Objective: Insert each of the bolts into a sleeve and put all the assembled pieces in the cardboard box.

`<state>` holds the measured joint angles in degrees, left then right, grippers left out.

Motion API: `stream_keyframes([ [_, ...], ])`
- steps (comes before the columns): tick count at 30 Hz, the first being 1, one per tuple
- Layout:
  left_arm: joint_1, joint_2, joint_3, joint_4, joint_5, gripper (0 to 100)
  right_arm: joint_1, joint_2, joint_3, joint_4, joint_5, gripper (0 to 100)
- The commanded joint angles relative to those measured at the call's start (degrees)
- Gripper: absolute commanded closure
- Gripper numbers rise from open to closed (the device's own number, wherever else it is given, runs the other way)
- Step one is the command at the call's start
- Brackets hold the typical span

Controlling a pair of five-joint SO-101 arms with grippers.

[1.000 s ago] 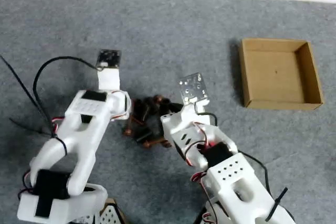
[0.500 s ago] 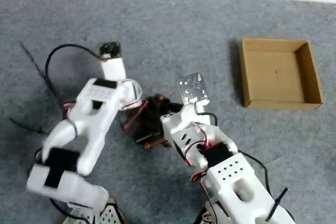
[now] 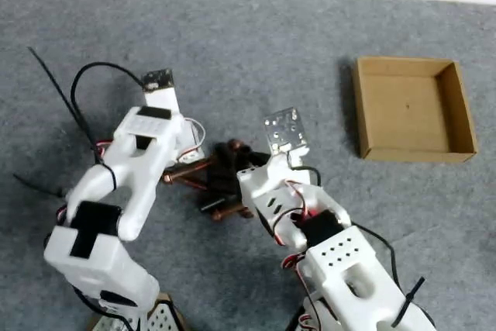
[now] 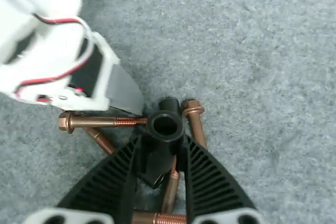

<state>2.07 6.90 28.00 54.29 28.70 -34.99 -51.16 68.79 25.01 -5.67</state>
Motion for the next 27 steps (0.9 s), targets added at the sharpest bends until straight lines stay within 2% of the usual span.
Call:
stream_keyframes([
  [1, -1.0, -10.1, 3.3, 1.0, 0.4, 76, 0.7, -1.6, -0.6, -1.9, 0.5, 99.5],
  [7, 0.4, -18.5, 10.4, -0.3, 0.3, 76, 0.7, -1.6, -0.6, -1.9, 0.5, 99.5],
  [12, 3.8, -18.9, 13.8, -3.2, 0.2, 76, 0.7, -1.6, -0.6, -1.9, 0.5, 99.5],
  [20, 10.2, -19.2, 17.2, -3.0, 0.5, 76, 0.7, -1.6, -0.6, -1.9, 0.5, 99.5],
  [25, 8.3, -19.5, 17.3, -2.9, 1.3, 76, 0.7, -1.6, -0.6, -1.9, 0.5, 99.5],
  [27, 6.3, -19.5, 17.1, -2.9, 5.4, 76, 0.7, -1.6, -0.6, -1.9, 0.5, 99.5],
])
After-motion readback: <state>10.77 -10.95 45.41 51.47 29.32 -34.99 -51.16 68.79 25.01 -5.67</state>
